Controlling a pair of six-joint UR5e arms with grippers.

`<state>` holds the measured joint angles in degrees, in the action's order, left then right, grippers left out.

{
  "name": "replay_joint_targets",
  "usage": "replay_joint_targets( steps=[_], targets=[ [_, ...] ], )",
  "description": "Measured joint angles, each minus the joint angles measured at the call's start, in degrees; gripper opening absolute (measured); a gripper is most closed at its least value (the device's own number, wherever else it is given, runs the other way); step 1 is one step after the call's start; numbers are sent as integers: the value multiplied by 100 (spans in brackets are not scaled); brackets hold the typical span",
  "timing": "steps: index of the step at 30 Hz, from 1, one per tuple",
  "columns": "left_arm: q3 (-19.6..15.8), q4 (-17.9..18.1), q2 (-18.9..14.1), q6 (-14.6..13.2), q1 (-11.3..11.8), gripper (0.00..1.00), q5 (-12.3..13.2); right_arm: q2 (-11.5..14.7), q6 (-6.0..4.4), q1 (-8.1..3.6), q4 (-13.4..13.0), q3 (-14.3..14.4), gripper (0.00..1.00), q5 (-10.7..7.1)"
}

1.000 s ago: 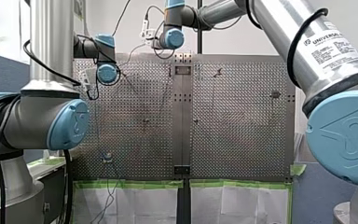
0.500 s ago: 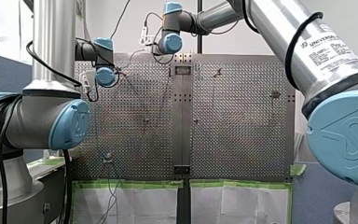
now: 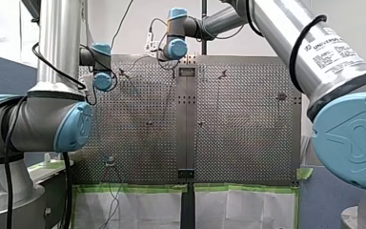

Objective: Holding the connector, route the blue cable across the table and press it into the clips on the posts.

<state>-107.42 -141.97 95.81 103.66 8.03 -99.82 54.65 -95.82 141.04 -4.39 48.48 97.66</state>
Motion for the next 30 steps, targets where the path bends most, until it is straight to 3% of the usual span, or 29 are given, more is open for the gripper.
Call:
replay_joint_targets(
  steps=[9, 19, 30],
  targets=[
    [45, 18, 237, 80, 51, 0, 365, -15, 0, -24, 3, 0, 0, -35],
    [61, 198, 279, 344, 120, 0, 439, -249, -7, 29, 17, 0, 0, -61],
    [163, 333, 308, 594, 166, 0, 564, -326, -43, -86, -17, -7, 0, -111]
  ],
)
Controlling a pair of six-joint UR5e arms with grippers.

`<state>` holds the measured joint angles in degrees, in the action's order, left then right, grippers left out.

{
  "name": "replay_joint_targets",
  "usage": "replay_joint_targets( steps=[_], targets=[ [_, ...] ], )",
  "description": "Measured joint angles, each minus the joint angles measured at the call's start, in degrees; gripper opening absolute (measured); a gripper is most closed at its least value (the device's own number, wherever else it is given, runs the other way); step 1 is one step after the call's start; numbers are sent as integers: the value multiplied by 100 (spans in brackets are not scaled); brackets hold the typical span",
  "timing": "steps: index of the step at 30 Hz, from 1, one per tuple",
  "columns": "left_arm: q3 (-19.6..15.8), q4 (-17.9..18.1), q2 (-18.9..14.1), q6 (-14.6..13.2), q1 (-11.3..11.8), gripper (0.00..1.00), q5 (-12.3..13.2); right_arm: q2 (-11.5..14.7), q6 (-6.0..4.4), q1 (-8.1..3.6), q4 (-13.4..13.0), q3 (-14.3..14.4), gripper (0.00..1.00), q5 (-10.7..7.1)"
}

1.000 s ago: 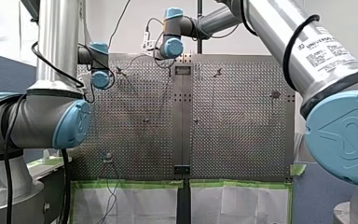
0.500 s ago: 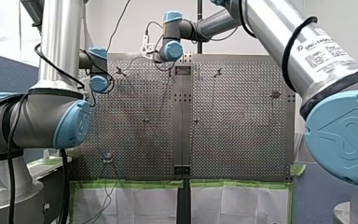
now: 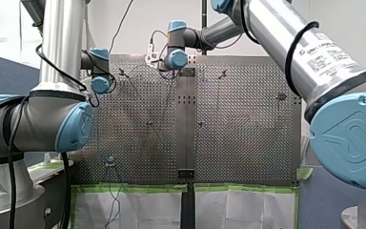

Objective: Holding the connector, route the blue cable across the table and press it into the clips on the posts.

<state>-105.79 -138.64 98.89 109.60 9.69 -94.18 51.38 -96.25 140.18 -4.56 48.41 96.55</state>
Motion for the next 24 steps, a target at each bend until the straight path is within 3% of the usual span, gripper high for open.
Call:
replay_joint_targets(
  steps=[13, 14, 15, 16, 19, 20, 21, 22, 23, 24],
  targets=[
    [95, -10, 181, 123, 69, 0, 142, -10, -1, -33, -2, -10, 0, -72],
    [95, -33, 181, 138, 64, 9, 140, -11, -1, -34, -2, -10, 0, -77],
    [96, -55, 179, 151, 57, 9, 139, -14, -1, -34, -2, -10, 0, -84],
    [96, -83, 178, 163, 50, 22, 138, -14, -1, -34, -2, -10, 0, -87],
    [96, -207, 175, 186, 26, 31, 134, -19, -1, -32, 3, -10, 0, -92],
    [96, -262, 173, 198, 22, 41, 136, -23, -1, -33, 4, -10, 0, -93],
    [96, -303, 172, 206, 19, 41, 138, -31, -1, -34, 6, -10, 0, -95],
    [96, -344, 170, 213, 17, 52, 137, -37, -1, -34, 7, -10, 0, -97],
    [96, -391, 167, 213, 14, 72, 135, -46, -1, -33, 9, -9, 0, -98],
    [96, -427, 165, 206, 11, 72, 131, -62, -1, -30, 11, -10, 0, -99]
  ],
)
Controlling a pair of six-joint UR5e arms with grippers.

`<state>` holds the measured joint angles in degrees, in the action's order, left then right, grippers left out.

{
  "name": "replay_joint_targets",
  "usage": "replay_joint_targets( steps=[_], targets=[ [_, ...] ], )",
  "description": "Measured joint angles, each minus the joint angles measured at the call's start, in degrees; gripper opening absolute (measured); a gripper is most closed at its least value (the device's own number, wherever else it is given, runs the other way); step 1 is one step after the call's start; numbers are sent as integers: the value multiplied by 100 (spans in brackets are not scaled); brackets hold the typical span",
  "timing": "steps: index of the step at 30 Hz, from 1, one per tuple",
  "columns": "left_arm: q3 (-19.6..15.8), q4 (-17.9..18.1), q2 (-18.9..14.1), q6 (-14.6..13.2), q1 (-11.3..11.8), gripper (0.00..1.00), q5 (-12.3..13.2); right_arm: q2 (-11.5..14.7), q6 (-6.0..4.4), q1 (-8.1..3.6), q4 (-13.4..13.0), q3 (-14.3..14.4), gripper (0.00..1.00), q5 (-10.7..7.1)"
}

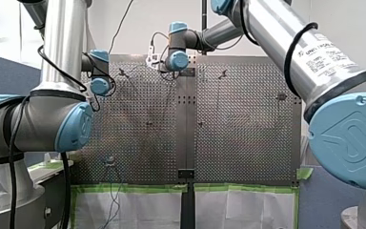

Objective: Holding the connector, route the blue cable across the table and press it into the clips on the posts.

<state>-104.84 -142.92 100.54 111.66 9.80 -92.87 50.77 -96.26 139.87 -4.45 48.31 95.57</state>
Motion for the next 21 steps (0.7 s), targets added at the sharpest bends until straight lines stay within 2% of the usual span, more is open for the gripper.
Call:
replay_joint_targets(
  steps=[1, 2, 10, 17, 21],
  targets=[
    [-2, -40, -4, -17, -3, 94, -10, -16, 0, 5, 1, 0, 0, -1],
    [-6, -104, -16, -58, -10, 100, -40, -34, 0, 10, 2, 1, 0, -1],
    [-18, -521, -243, -328, -108, 100, -407, -247, 8, 37, -8, 1, 0, 6],
    [-153, -912, -522, -323, -221, 100, -763, -381, 2, 42, -13, 2, 0, 8],
    [-325, -1107, -705, -271, -241, 100, -806, -395, 0, 44, -10, 2, 0, 2]
  ],
)
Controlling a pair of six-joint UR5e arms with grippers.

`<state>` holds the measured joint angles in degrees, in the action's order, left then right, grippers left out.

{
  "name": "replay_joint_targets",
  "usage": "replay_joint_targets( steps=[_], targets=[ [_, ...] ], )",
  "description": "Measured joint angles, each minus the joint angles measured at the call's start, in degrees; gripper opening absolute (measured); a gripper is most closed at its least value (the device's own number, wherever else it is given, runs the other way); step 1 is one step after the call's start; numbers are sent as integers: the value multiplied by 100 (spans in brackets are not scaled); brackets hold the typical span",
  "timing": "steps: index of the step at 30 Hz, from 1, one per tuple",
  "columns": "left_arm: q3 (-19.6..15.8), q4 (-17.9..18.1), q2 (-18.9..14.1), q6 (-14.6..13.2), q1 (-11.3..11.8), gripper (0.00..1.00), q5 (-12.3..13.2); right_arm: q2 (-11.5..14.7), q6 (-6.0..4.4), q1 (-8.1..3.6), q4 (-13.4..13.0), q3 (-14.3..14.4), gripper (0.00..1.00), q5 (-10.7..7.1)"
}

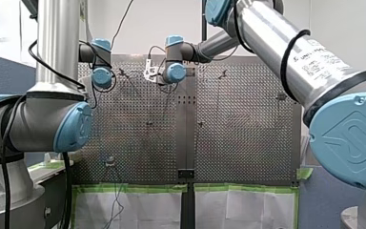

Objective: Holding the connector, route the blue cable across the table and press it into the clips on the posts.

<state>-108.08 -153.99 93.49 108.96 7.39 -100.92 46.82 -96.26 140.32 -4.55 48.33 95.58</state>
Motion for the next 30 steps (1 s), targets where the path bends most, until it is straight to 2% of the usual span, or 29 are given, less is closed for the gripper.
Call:
replay_joint_targets(
  steps=[7, 18, 26, 30],
  targets=[
    [-267, -345, -342, 96, -39, 100, 80, -1, 0, -5, 0, 2, 0, -3],
    [-513, -879, -876, 100, -128, 100, 544, -1, 0, -13, 4, 2, 0, -4],
    [-520, -1268, -1291, -202, -260, 100, 904, -3, 0, -17, 6, 3, 0, -11],
    [-519, -1281, -1437, -394, -340, 100, 1092, -1, 0, -18, 6, 3, 0, -13]
  ],
)
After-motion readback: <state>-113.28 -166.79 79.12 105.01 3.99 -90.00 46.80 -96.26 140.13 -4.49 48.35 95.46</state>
